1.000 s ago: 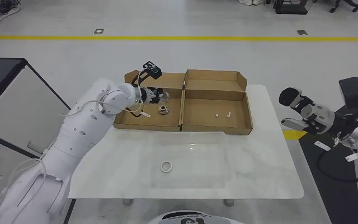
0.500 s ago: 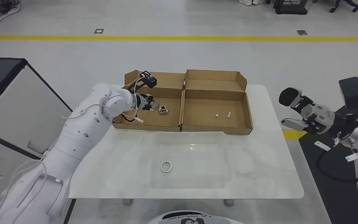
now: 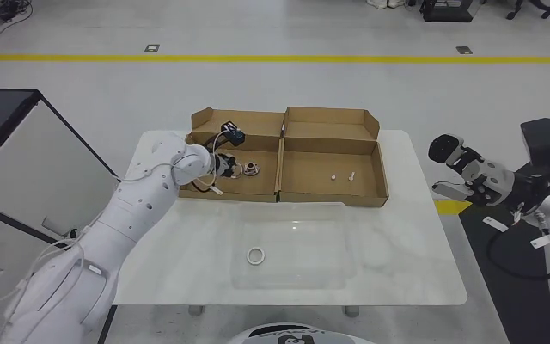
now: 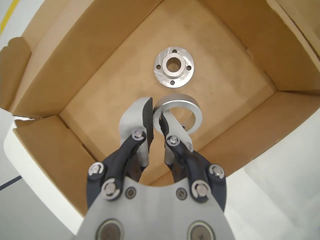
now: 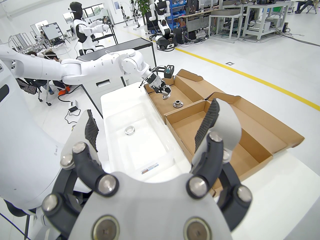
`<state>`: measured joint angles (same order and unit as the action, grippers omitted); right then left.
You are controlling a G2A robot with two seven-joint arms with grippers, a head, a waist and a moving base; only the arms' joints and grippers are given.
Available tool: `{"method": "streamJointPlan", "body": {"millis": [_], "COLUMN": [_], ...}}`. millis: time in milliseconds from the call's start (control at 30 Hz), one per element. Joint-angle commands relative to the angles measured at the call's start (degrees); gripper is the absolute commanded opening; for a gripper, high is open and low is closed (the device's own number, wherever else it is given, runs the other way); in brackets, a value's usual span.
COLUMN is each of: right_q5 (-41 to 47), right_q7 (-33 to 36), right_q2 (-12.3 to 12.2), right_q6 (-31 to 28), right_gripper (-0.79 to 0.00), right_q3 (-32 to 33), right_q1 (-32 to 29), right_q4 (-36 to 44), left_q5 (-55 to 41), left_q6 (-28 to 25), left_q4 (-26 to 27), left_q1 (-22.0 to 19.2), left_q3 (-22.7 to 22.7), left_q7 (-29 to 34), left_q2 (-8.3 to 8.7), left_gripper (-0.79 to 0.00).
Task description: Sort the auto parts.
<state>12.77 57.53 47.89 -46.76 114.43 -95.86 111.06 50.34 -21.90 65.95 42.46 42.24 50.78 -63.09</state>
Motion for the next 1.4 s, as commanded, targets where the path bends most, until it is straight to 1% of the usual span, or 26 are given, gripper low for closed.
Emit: {"method": "streamJointPlan", "body": {"millis": [0,333,567,600,667,767,833,1000,1033,1067,1133,1167,1200,1300,1367], "right_q5": [0.0,0.0,0.0,0.0,0.0,0.0,0.0,0.0,0.0,0.0,0.0,0.0,0.0,0.0,0.0], "right_q7": [0.0,0.0,0.0,0.0,0.0,0.0,0.0,0.0,0.0,0.0,0.0,0.0,0.0,0.0,0.0], "right_q2": [0.0,0.0,0.0,0.0,0.0,0.0,0.0,0.0,0.0,0.0,0.0,0.0,0.0,0.0,0.0], "right_q6": [0.0,0.0,0.0,0.0,0.0,0.0,0.0,0.0,0.0,0.0,0.0,0.0,0.0,0.0,0.0], "right_gripper": [0.0,0.0,0.0,0.0,0.0,0.0,0.0,0.0,0.0,0.0,0.0,0.0,0.0,0.0,0.0], "right_q3": [0.0,0.0,0.0,0.0,0.0,0.0,0.0,0.0,0.0,0.0,0.0,0.0,0.0,0.0,0.0], "right_q1": [0.0,0.0,0.0,0.0,0.0,0.0,0.0,0.0,0.0,0.0,0.0,0.0,0.0,0.0,0.0], "right_q4": [0.0,0.0,0.0,0.0,0.0,0.0,0.0,0.0,0.0,0.0,0.0,0.0,0.0,0.0,0.0], "left_q5": [0.37,1.86,2.53,2.6,2.72,2.77,2.87,1.9,1.27,0.78,-0.42,-0.93,-1.26,-2.04,-3.59], "left_q6": [-0.3,-1.37,-1.68,-1.72,-1.79,-1.98,-2.2,-2.62,-2.73,-2.94,-3.11,-3.15,-3.33,-3.9,-3.82], "left_q4": [-1.29,-4.91,-6.56,-6.6,-6.89,-7.06,-7.3,-7.29,-7.2,-7.04,-6.18,-5.46,-4.56,-0.74,2.89], "left_q1": [-0.17,-0.48,-0.29,-0.25,-0.12,0.0,0.11,0.51,0.62,0.66,0.86,1.02,1.21,2.15,3.32], "left_q3": [-0.3,-1.12,-0.87,-0.81,-0.67,-0.44,-0.31,0.62,1.05,1.46,2.47,3.07,3.69,5.97,7.98], "left_q7": [-0.72,-1.97,-2.65,-2.67,-2.69,-2.81,-2.81,-3.82,-4.16,-4.23,-4.21,-4.13,-3.86,-2.44,-0.88], "left_q2": [-0.26,-1.14,-1.4,-1.42,-1.45,-1.52,-1.54,-1.54,-1.5,-1.43,-1.24,-1.08,-0.87,0.01,0.7], "left_gripper": [-0.785,-0.785,-0.785,-0.77,-0.662,-0.591,-0.563,-0.434,-0.422,-0.372,-0.188,-0.058,0.0,0.0,0.0]}}
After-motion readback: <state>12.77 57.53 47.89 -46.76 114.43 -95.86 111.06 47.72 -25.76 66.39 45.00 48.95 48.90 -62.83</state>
